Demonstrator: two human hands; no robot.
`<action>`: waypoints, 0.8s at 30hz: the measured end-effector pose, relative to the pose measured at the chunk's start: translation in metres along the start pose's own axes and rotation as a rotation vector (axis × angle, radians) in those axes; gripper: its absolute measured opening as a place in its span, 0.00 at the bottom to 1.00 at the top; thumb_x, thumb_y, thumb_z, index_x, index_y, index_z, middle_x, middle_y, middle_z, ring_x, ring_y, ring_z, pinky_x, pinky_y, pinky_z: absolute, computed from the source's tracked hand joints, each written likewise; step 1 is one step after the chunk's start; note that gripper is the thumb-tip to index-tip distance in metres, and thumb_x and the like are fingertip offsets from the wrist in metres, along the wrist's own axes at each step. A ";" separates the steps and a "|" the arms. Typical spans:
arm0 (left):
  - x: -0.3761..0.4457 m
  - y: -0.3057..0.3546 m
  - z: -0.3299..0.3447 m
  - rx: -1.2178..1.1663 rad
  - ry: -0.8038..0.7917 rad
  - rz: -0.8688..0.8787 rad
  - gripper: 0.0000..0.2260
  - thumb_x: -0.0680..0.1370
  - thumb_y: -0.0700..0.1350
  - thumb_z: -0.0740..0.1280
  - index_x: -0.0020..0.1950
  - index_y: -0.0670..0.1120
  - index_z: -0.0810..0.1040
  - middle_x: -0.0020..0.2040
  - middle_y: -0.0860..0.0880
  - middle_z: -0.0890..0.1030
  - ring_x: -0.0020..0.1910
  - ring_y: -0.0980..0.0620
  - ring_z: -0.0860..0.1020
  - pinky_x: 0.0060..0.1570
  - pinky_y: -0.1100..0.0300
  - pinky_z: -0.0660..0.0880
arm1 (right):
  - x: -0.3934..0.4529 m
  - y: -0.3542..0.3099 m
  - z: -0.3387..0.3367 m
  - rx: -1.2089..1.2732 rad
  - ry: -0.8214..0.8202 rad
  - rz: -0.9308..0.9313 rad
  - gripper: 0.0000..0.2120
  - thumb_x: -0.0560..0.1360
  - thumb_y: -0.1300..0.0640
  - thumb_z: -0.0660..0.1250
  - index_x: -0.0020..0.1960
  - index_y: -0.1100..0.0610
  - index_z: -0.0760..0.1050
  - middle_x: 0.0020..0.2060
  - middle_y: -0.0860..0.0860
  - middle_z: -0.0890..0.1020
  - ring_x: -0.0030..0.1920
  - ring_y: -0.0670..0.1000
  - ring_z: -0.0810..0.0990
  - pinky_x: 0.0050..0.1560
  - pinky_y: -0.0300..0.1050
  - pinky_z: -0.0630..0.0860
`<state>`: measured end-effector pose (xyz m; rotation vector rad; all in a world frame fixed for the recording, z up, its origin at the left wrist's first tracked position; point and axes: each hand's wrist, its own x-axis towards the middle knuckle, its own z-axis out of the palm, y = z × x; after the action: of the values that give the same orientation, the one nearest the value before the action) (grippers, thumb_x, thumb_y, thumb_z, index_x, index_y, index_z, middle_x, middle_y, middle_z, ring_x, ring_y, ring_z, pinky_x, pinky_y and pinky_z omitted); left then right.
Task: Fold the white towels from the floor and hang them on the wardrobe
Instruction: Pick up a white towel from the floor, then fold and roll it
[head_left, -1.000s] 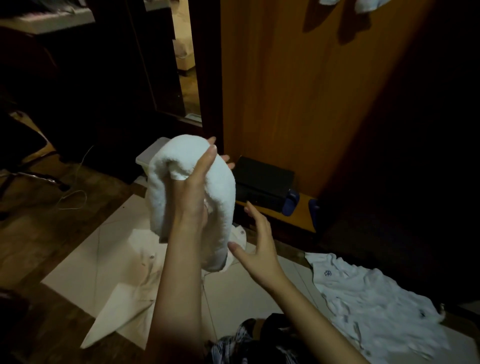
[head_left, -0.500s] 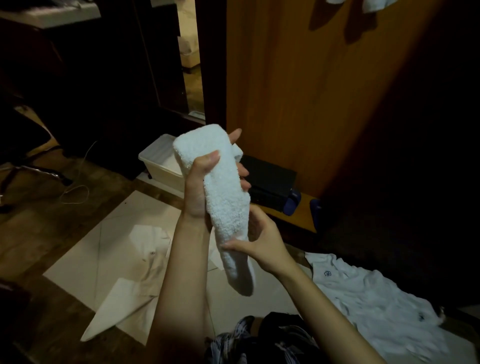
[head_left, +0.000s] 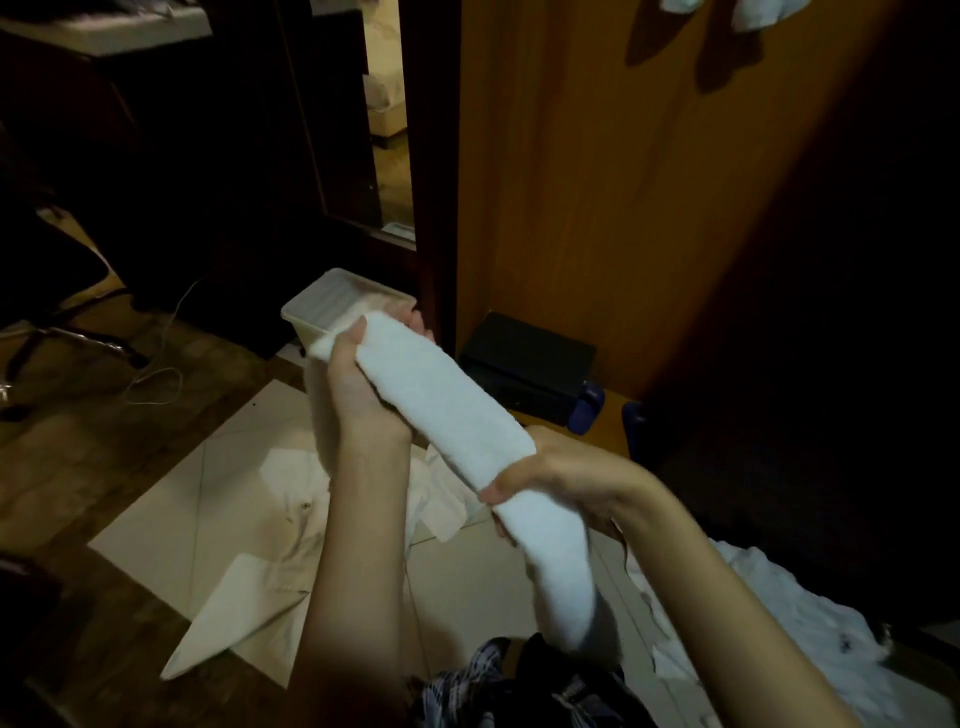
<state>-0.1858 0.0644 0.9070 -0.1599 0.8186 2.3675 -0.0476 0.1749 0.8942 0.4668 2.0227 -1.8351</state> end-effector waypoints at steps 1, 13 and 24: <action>0.005 -0.003 -0.006 -0.076 0.035 -0.083 0.10 0.80 0.47 0.58 0.46 0.43 0.75 0.39 0.47 0.81 0.34 0.52 0.82 0.33 0.61 0.77 | -0.003 -0.005 -0.004 0.057 -0.053 0.062 0.14 0.70 0.62 0.72 0.53 0.54 0.73 0.40 0.53 0.80 0.36 0.48 0.81 0.38 0.42 0.79; -0.011 -0.077 -0.020 0.282 -0.012 -0.472 0.31 0.70 0.70 0.59 0.53 0.44 0.79 0.41 0.41 0.85 0.41 0.43 0.83 0.44 0.50 0.79 | 0.021 -0.015 -0.019 0.501 0.196 0.271 0.17 0.73 0.58 0.67 0.59 0.63 0.72 0.46 0.59 0.80 0.45 0.56 0.80 0.47 0.50 0.79; 0.002 -0.075 -0.004 0.398 -0.136 -0.464 0.10 0.79 0.51 0.62 0.53 0.46 0.78 0.45 0.49 0.85 0.51 0.50 0.79 0.53 0.52 0.72 | 0.015 0.024 -0.026 0.279 0.095 0.048 0.22 0.67 0.56 0.75 0.58 0.60 0.73 0.42 0.55 0.82 0.41 0.50 0.82 0.44 0.44 0.80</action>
<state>-0.1430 0.1090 0.8646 -0.0180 1.0397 1.7294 -0.0501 0.2032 0.8684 0.6854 1.8015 -2.1112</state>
